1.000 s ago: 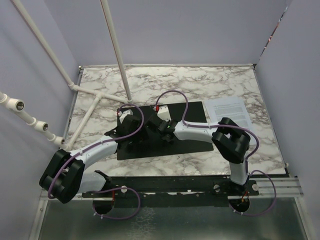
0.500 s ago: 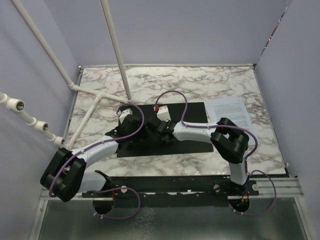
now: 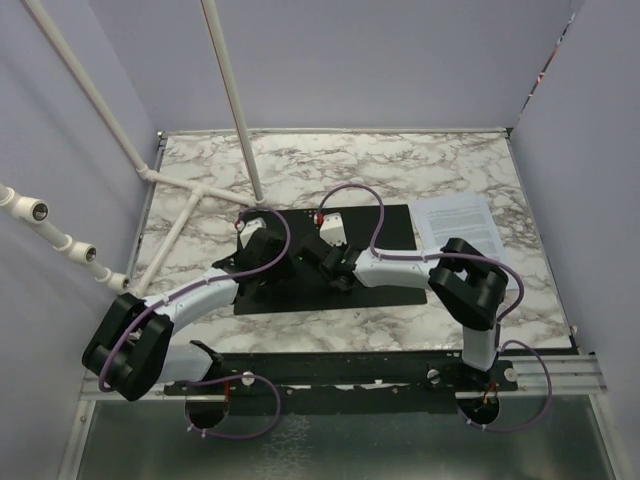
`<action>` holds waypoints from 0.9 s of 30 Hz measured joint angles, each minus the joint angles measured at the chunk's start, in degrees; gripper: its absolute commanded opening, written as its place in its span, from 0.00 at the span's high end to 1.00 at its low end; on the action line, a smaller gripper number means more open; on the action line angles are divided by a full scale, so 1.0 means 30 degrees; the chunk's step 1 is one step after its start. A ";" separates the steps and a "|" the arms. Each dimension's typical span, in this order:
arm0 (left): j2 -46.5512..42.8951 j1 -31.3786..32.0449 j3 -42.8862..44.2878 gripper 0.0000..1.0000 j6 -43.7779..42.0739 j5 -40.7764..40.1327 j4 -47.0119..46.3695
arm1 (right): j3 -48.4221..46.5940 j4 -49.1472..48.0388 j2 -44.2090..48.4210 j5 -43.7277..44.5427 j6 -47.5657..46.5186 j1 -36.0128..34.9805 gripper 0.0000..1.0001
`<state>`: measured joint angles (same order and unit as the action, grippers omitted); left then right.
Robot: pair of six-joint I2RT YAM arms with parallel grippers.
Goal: Put the files into the folder
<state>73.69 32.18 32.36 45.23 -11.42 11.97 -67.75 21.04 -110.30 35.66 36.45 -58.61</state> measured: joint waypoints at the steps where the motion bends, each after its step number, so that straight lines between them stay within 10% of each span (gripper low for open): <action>1: -0.0066 0.0080 0.0044 0.14 -0.0007 -0.0029 0.0211 | 0.0160 -0.0175 0.0095 -0.0022 0.0029 0.0000 1.00; 12: -0.0204 0.0648 0.2018 0.13 -0.0415 -0.1042 0.5195 | 0.1377 0.0015 0.1064 -0.0051 0.0153 0.0036 1.00; 27: 0.4291 0.1443 0.4284 0.20 -0.1741 -0.2739 0.4619 | 0.1523 0.0219 0.1217 -0.0219 0.0357 0.0036 1.00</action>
<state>86.56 36.51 45.21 40.01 -19.64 25.82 -63.18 21.69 -106.65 35.00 37.52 -58.50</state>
